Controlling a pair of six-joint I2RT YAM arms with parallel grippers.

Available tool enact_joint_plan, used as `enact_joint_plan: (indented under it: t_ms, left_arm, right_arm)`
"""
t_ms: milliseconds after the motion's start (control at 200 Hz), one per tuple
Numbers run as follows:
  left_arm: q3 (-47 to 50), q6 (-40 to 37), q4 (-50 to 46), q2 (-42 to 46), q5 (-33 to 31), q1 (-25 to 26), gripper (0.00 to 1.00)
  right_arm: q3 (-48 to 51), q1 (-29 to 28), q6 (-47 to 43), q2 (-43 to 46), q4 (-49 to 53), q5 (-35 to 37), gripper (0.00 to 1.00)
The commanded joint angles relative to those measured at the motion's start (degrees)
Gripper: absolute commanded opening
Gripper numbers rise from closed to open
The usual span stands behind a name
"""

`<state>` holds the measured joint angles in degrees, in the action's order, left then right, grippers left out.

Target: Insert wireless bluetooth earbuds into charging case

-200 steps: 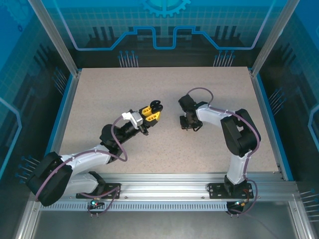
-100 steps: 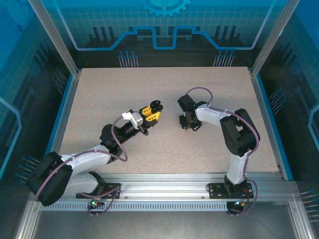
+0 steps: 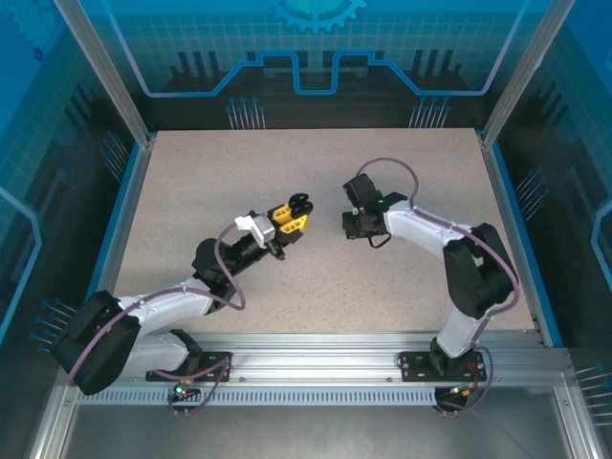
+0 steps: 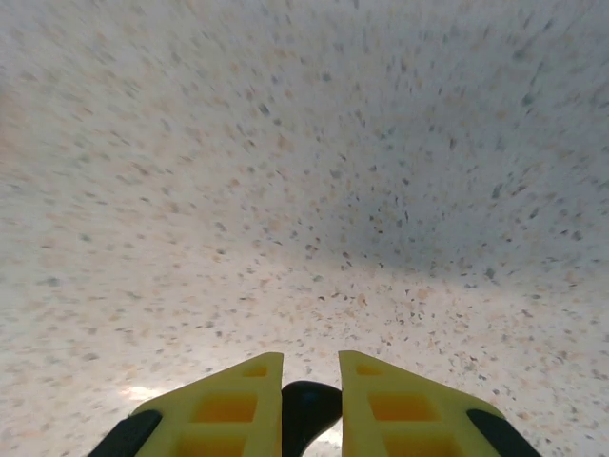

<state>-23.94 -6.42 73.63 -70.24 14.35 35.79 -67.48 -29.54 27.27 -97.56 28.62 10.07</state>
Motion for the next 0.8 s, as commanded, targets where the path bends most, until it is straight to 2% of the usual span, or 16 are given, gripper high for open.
enact_joint_plan:
  t_ms: [0, 345, 580, 795]
  left_arm:
    - [1.00, -1.19, 1.93, -0.82, -0.36, 0.33, 0.00]
    - [2.24, -0.85, 6.53, -5.86, -1.80, 0.33, 0.00]
    - [1.79, -1.06, 6.55, -7.18, -1.61, 0.33, 0.00]
    - [1.06, -0.86, 6.53, -7.98, -1.45, 0.33, 0.00]
  right_arm:
    - [-0.34, -1.26, 0.79, 4.79, 0.90, -0.54, 0.17]
    - [-8.75, -5.01, -0.01, 15.18, 5.01, 0.43, 0.17]
    - [-16.01, -8.61, -0.78, 18.89, 6.38, 1.69, 0.18]
    - [-18.60, -12.65, -1.42, 21.52, 5.20, 3.79, 0.19]
